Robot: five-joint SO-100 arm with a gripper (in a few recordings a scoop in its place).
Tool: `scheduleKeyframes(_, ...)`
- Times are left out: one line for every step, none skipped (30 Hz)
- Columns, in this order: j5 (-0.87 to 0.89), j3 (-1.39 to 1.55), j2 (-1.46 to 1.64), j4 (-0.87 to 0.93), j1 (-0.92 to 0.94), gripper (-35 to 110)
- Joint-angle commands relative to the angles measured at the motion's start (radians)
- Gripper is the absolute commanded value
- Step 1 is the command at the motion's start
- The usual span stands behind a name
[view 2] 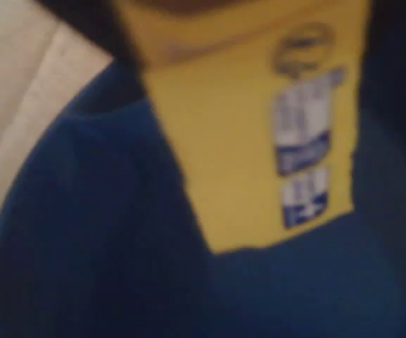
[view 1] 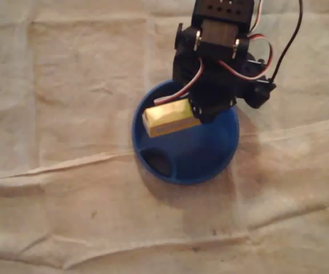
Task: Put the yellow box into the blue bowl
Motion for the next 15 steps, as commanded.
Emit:
scheduleKeyframes(-0.003, -0.074, 0.048, 0.002, 0.003, 21)
scheduleKeyframes(-0.003, -0.074, 0.049, 0.002, 0.003, 22)
scheduleKeyframes(-0.003, -0.072, 0.049, 0.002, 0.003, 23)
scheduleKeyframes(-0.003, -0.072, 0.049, 0.002, 0.003, 23)
scheduleKeyframes(-0.003, -0.072, 0.051, 0.002, 0.003, 23)
scheduleKeyframes(-0.003, -0.072, 0.051, 0.003, 0.003, 23)
scheduleKeyframes(-0.003, -0.072, 0.051, 0.003, 0.005, 23)
scheduleKeyframes(-0.003, -0.072, 0.051, 0.003, 0.005, 23)
scheduleKeyframes(-0.003, -0.072, 0.051, 0.003, 0.005, 23)
scheduleKeyframes(-0.003, -0.072, 0.051, 0.003, 0.005, 23)
scheduleKeyframes(-0.003, -0.072, 0.051, 0.003, 0.005, 23)
scheduleKeyframes(-0.003, -0.072, 0.051, 0.003, 0.006, 23)
scheduleKeyframes(-0.003, -0.072, 0.052, 0.003, 0.006, 23)
scheduleKeyframes(-0.003, -0.072, 0.052, 0.005, 0.006, 23)
scheduleKeyframes(-0.003, -0.072, 0.052, 0.005, 0.006, 23)
